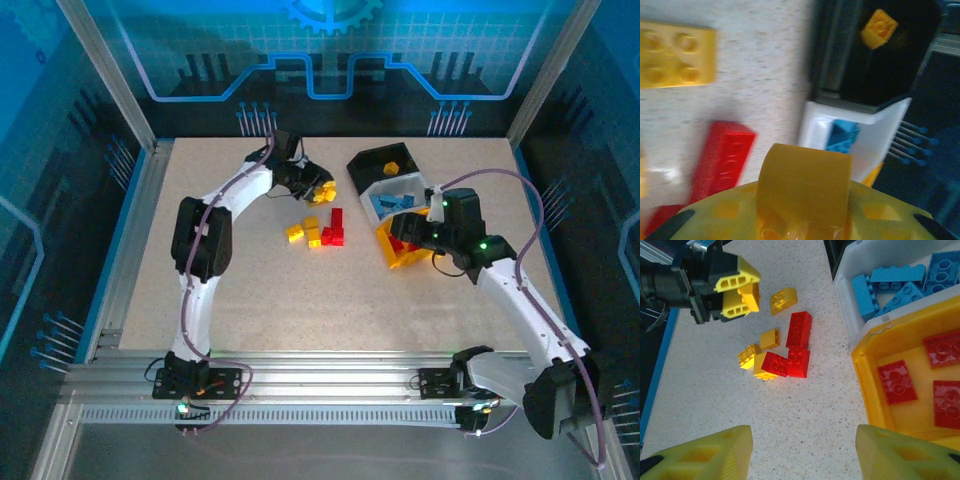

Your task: Sort the legos into containers by color

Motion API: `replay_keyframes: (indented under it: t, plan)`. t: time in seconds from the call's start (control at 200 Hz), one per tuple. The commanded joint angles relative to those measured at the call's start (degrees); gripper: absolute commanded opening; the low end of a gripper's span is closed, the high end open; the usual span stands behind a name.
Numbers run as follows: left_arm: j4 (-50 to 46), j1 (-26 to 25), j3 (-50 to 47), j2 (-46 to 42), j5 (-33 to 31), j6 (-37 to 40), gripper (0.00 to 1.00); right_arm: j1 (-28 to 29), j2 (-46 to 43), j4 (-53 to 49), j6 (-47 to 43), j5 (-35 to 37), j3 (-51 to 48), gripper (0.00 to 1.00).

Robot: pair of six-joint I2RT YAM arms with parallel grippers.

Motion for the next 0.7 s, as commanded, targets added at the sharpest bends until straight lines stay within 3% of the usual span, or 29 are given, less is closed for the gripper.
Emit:
replay_keyframes:
  t: [0.0,0.12,0.235,0.59,0.695]
  plan:
    - [16.25,-2.08,0.52,2.58,2.67,-16.54,0.33,-0.58,-2.12,2.37,1.86,-1.99,-0.31,0.58]
    - [28.06,-3.9,4.09,8.12,0.66,-27.6,0.33,-0.14,-4.74,4.27,3.14,-2.65,-4.78,0.58]
    - [33.47,-5.29,10.63,13.96,-1.62,-34.32,0.33,1.54,-8.22,5.55,2.98,-2.21,-8.42,0.58]
    - [35.22,-7.25,25.68,25.31,-8.34,-41.72,0.34,3.36,-18.05,4.18,5.38,0.3,-16.66,0.58]
    - [33.31,-7.39,30.25,28.02,-8.64,-42.44,0.42,3.41,-18.88,3.48,5.17,0.5,-17.14,0.58]
